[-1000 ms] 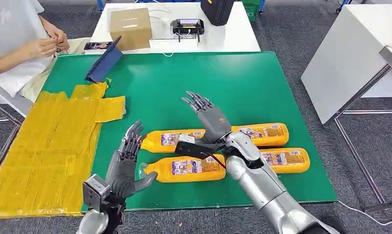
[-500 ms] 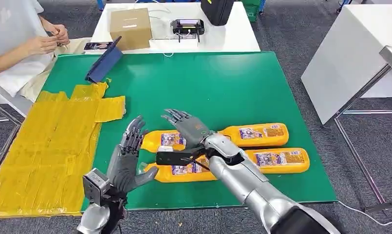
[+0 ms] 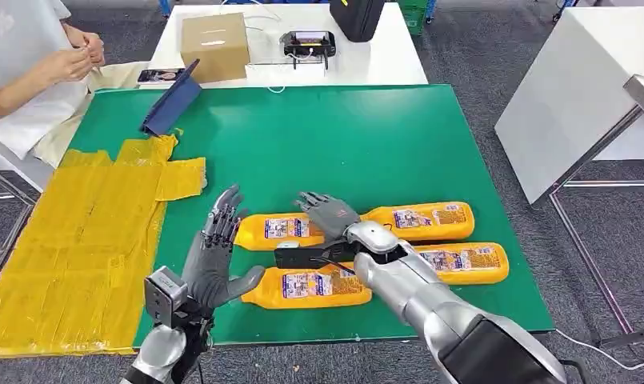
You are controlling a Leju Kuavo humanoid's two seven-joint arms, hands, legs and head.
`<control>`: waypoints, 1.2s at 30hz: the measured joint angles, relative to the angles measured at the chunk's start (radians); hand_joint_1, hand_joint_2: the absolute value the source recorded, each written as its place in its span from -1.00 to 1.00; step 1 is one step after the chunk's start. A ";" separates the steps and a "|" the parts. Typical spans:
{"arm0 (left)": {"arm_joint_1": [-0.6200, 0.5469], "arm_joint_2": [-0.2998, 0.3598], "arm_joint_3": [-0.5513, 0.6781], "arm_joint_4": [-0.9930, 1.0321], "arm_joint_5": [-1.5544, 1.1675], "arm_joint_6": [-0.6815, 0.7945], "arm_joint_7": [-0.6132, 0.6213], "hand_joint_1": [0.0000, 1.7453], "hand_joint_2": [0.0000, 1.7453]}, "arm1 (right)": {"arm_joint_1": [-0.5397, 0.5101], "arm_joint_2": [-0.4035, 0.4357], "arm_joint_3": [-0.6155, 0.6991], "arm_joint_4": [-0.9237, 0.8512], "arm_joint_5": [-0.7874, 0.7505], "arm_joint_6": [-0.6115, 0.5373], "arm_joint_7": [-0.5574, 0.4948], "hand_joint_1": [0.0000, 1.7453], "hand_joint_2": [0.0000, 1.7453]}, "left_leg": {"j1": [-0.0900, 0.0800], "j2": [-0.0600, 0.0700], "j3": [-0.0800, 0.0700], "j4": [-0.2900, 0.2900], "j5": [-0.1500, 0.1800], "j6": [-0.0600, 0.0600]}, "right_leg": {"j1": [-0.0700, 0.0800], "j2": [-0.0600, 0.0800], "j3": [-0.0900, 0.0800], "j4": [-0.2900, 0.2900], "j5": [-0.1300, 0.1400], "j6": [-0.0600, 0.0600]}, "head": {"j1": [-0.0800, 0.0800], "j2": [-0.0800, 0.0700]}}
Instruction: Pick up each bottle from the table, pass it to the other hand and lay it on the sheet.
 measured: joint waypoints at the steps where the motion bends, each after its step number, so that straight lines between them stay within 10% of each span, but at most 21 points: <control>1: -0.002 0.000 0.000 0.005 0.003 -0.001 0.000 -1.00 1.00 | -0.002 0.000 0.002 0.009 0.004 0.000 0.004 -1.00 1.00 | 0.000 0.000 0.000 0.000 0.000 0.000 | 0.000 0.000 0.000 0.000 0.000 0.000 | 0.000 0.000; 14: -0.034 0.000 -0.017 0.046 0.024 0.001 -0.011 -1.00 1.00 | -0.031 0.004 0.058 0.098 0.145 0.038 0.053 -0.90 1.00 | 0.000 0.000 0.000 0.000 0.000 0.000 | 0.000 0.000 0.000 0.000 0.000 0.000 | 0.000 0.000; 15: -0.036 0.000 -0.017 0.050 0.025 0.003 -0.013 -1.00 1.00 | -0.034 0.007 0.069 0.103 0.161 0.040 0.061 -0.74 1.00 | 0.000 0.000 0.000 0.000 0.000 0.000 | 0.000 0.000 0.000 0.000 0.000 0.000 | 0.000 0.000; 17: -0.038 0.000 -0.019 0.055 0.027 0.007 -0.016 -1.00 1.00 | -0.036 0.015 0.093 0.113 0.185 0.046 0.074 0.68 1.00 | 0.000 0.001 0.000 0.000 0.000 0.000 | 0.000 0.000 0.000 0.000 0.000 0.000 | 0.000 0.000; 19: -0.039 0.000 -0.022 0.058 0.030 0.008 -0.018 -1.00 1.00 | -0.040 0.021 0.108 0.121 0.193 0.050 0.078 0.98 1.00 | 0.000 0.000 0.000 0.000 0.000 0.000 | 0.000 0.000 0.000 0.000 0.000 0.000 | 0.000 0.000; 26: -0.040 0.000 -0.026 0.068 0.033 0.008 -0.020 -1.00 1.00 | -0.042 0.024 0.130 0.139 0.200 0.024 0.094 1.00 1.00 | 0.000 0.001 0.001 0.000 0.000 0.000 | 0.000 0.000 0.000 0.000 0.000 0.000 | 0.000 0.000; 36: -0.034 -0.001 -0.040 0.072 0.034 0.013 -0.022 -1.00 1.00 | 0.001 0.009 0.085 0.145 0.143 -0.293 0.104 1.00 1.00 | 0.000 0.001 0.001 0.000 0.000 0.000 | 0.000 0.000 0.001 0.000 0.000 0.000 | 0.000 0.000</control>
